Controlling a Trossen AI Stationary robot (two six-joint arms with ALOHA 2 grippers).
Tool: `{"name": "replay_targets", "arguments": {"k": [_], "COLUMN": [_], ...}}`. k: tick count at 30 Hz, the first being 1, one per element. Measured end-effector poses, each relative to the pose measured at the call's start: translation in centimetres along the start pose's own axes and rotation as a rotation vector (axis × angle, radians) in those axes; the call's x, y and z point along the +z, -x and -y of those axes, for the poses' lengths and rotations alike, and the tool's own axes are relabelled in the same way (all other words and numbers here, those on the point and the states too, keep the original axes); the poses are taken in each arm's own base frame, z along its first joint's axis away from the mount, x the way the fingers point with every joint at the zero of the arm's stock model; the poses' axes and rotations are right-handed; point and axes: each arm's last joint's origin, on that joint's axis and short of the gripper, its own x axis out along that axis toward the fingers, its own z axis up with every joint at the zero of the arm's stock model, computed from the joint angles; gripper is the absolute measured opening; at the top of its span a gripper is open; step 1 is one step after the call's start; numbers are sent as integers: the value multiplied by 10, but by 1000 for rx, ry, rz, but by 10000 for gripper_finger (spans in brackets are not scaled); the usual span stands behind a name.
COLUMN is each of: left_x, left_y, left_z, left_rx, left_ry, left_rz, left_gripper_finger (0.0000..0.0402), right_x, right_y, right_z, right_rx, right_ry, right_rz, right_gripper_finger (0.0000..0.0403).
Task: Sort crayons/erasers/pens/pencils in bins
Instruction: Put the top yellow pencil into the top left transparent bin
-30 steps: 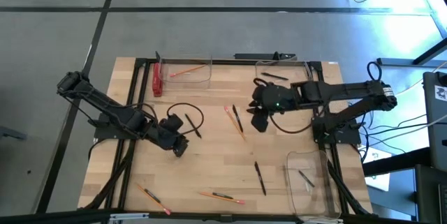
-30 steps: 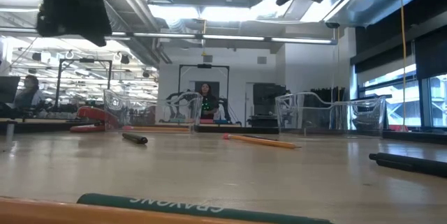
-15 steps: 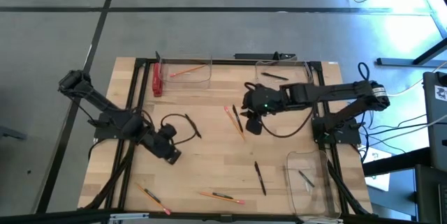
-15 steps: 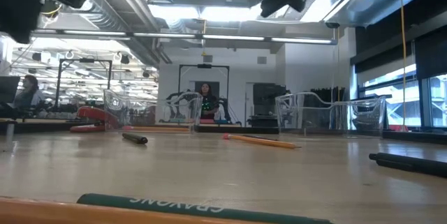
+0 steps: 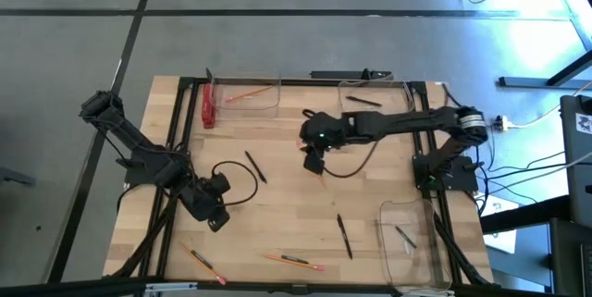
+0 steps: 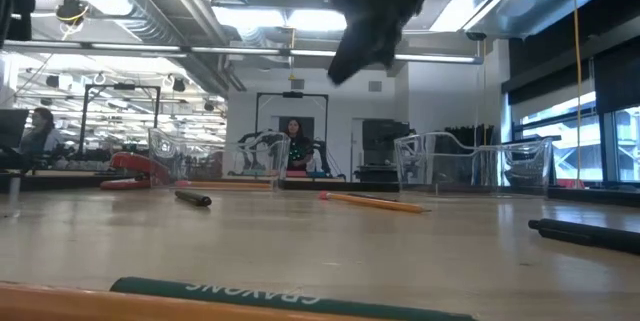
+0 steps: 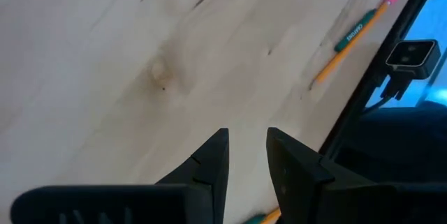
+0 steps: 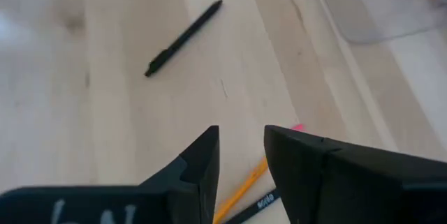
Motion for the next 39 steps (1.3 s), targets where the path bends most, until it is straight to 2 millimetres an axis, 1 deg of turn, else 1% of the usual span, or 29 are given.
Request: {"name": "replay_targets", "arguments": {"k": [5, 8, 10, 14, 16, 20, 23, 26, 29, 36, 39], "left_x": [1, 1, 1, 2, 2, 4, 7, 9, 11, 11, 11], "left_y": [0, 0, 0, 0, 0, 0, 0, -1, -1, -1, -1], "left_z": [0, 0, 0, -1, -1, -2, -2, -3, -2, -2, -2], "left_rx": [6, 8, 9, 15, 24, 30, 36, 39, 36, 32, 28], "left_ry": [-9, -13, -26, -35, -42, -64, -69, -64, -58, -58, -56], "left_rz": [32, 41, 47, 68, 74, 99, 118, 126, 131, 133, 134], "left_gripper_finger": [90, 90, 90, 90, 90, 90, 90, 90, 90, 90, 90], "right_x": [-5, -10, -19, -30, -30, -27, -27, -26, -29, -44, -46], "right_y": [-33, -48, -54, -55, -54, -55, -60, -65, -71, -94, -98], "right_z": [17, 29, 32, 30, 26, 18, 13, 10, 10, 12, 13], "right_rx": [-45, -73, -64, -29, -25, 5, 1, -10, -20, -90, -95], "right_ry": [-111, -176, -184, -178, -181, -257, -289, -266, -266, -229, -225], "right_rz": [-53, -94, -179, -294, -295, -263, -238, -204, -227, -293, -301], "right_gripper_finger": [118, 118, 118, 118, 118, 118, 118, 118, 118, 118, 118]}}
